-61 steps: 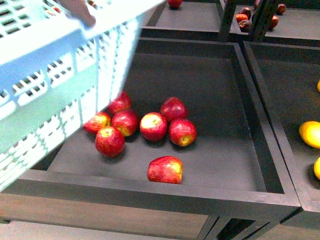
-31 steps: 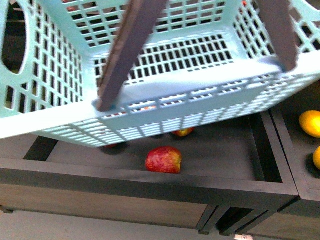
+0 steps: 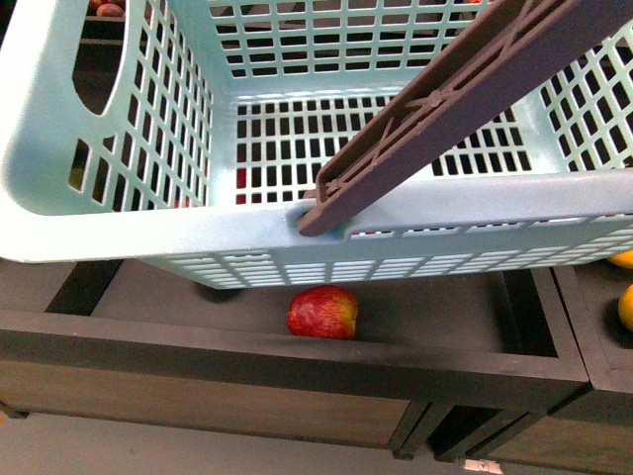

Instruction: Pick lemon and mango into basket

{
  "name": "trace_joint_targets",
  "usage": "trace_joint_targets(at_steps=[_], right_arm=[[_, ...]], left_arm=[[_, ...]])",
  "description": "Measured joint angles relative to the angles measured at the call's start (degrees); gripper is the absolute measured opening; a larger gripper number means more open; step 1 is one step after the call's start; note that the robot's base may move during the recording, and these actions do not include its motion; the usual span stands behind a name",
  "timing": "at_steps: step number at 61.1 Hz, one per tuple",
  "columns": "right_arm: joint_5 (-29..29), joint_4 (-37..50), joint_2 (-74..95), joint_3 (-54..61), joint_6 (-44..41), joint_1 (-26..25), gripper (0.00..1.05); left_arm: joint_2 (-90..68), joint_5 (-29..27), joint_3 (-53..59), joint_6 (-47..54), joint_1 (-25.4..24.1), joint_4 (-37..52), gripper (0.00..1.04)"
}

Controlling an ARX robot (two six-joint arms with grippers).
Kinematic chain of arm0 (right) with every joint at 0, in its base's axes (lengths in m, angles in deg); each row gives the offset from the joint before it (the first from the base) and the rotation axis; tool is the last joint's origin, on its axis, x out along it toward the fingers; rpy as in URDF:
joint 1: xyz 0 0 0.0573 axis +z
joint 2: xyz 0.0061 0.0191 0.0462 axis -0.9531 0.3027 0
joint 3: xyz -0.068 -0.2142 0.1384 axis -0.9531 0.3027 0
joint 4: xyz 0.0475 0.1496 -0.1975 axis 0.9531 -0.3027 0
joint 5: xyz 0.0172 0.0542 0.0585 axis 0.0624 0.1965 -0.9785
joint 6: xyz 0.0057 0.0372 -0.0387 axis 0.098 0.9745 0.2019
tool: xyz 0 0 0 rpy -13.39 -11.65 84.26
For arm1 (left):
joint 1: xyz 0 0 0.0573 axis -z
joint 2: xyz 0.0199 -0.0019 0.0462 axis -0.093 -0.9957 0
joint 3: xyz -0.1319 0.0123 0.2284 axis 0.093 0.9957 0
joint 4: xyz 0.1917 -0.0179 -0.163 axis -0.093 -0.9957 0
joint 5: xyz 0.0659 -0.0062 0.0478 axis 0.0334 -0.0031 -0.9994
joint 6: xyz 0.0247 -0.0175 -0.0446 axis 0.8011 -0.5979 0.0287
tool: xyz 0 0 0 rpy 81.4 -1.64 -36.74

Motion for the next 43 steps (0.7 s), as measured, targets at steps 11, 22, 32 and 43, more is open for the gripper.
trace_joint_targets(at_steps=[11, 22, 32, 43], right_arm=[[-0.28, 0.07, 3.89, -1.64, 15.32, -4.76, 0.96], [-9.55, 8.55, 10.71, -4.31, 22.80, -16.98, 0.96], [-13.16, 27.58, 33.14, -5.57, 21.73, -22.34, 0.96], [-7.61, 55.58, 76.87, -17.14, 12.81, -22.25, 0.96]], left_arm=[[0.00, -0.31, 0.00, 0.02, -0.09, 0.00, 0.28], [0.00, -0.20, -0.02, 0.11, -0.07, 0.00, 0.28], [0.00, -0.07, -0.02, 0.11, -0.09, 0.00, 0.28], [0.00, -0.04, -0.02, 0.07, -0.07, 0.00, 0.28]])
